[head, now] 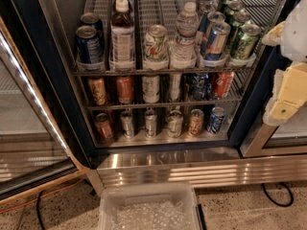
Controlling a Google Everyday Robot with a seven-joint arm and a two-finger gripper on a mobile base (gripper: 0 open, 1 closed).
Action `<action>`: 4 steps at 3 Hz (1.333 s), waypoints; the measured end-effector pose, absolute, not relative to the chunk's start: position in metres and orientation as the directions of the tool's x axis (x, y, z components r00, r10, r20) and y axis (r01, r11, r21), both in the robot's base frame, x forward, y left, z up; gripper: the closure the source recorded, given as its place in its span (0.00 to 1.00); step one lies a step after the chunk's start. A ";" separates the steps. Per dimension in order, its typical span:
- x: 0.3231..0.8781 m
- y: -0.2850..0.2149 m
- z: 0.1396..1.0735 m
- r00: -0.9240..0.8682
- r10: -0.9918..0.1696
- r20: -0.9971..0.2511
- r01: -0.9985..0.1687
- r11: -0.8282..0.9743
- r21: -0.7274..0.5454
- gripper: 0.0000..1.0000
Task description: Pick redbull can from top shelf of fridge
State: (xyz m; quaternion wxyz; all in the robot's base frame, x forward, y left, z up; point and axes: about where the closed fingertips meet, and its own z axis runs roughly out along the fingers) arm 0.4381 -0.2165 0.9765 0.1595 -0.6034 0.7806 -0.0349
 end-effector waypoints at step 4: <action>0.467 -0.209 0.936 -0.106 -0.885 -0.453 -0.869 0.304 -0.390 0.00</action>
Offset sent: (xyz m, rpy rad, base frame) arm 0.0090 0.0021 -0.0333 0.1626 -0.1507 0.0287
